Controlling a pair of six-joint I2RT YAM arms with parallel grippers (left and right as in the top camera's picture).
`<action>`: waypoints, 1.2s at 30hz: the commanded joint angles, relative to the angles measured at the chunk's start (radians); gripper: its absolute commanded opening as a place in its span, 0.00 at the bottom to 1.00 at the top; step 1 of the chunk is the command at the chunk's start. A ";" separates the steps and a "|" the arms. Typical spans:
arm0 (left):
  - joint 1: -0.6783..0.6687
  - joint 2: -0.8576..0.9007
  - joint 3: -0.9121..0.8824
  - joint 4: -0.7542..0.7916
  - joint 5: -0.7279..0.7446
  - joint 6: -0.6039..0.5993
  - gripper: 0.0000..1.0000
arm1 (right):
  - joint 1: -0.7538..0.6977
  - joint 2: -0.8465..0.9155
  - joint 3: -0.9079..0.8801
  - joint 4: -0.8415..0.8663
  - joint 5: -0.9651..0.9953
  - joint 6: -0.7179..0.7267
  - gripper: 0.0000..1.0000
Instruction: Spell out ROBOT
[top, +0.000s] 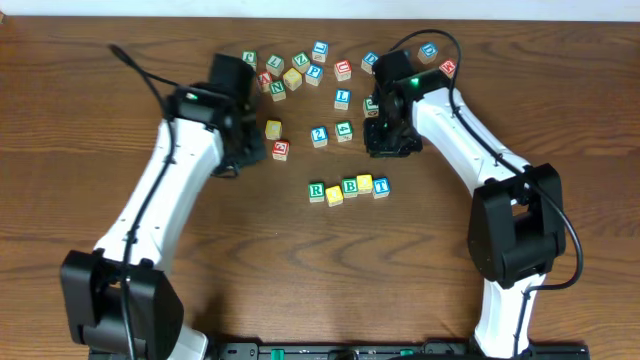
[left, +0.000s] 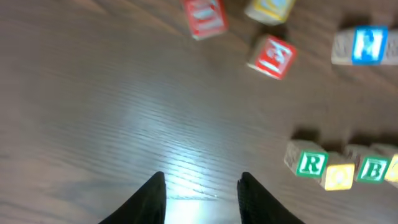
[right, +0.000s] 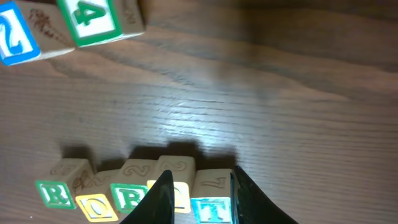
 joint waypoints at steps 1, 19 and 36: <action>-0.047 0.002 -0.043 0.026 0.013 -0.026 0.36 | -0.026 -0.018 0.000 -0.011 0.008 -0.018 0.27; -0.100 0.101 -0.227 0.277 0.092 -0.076 0.24 | -0.042 -0.018 -0.039 -0.045 0.061 -0.018 0.24; -0.178 0.248 -0.227 0.333 0.091 -0.080 0.23 | -0.098 -0.018 -0.060 -0.056 0.060 -0.018 0.23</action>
